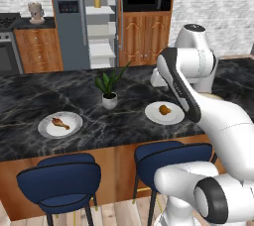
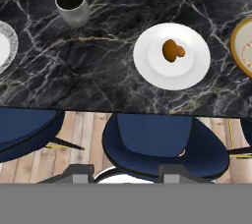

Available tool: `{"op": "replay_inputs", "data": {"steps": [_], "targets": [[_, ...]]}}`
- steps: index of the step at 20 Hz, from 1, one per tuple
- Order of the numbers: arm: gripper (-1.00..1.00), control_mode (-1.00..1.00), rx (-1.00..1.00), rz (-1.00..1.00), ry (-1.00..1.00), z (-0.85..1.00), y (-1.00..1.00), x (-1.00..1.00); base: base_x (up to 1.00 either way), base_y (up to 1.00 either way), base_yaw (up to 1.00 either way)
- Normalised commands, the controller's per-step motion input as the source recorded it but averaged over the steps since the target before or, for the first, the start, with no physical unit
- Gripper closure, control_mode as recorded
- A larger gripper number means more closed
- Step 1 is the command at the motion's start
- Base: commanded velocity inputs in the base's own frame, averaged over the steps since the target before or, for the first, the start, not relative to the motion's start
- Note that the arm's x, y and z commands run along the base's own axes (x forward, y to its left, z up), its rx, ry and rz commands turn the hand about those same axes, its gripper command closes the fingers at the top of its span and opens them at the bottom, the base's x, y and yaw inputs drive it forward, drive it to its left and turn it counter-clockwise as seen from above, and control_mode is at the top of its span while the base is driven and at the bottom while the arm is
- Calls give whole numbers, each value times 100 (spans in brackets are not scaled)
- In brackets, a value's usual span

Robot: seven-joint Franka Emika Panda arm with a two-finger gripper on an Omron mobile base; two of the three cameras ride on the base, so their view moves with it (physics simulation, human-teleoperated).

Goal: Pick the chicken drumstick and mushroom from their plates and place them in the bowl. Then put the bowl in the fridge.

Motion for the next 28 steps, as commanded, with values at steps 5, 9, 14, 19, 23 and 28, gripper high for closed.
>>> {"op": "replay_inputs", "data": {"steps": [5, 9, 14, 19, 23, 28], "targets": [[-100, -100, 0, 0, 0, -7, -7, 0, 0, 0, 0], [-100, -100, 0, 0, 0, -21, -32, 14, 0, 0, 0], [-100, -100, 0, 1, 2, -26, -37, 28, 0, 0, 0], [-100, -100, 0, 2, 7, -31, -31, 45, 0, 0, 0], [-100, -100, 0, 5, 12, -36, -22, 53, 0, 0, 0], [-100, -100, -1, 8, 13, -40, -5, 57, 0, 0, 0]]}}
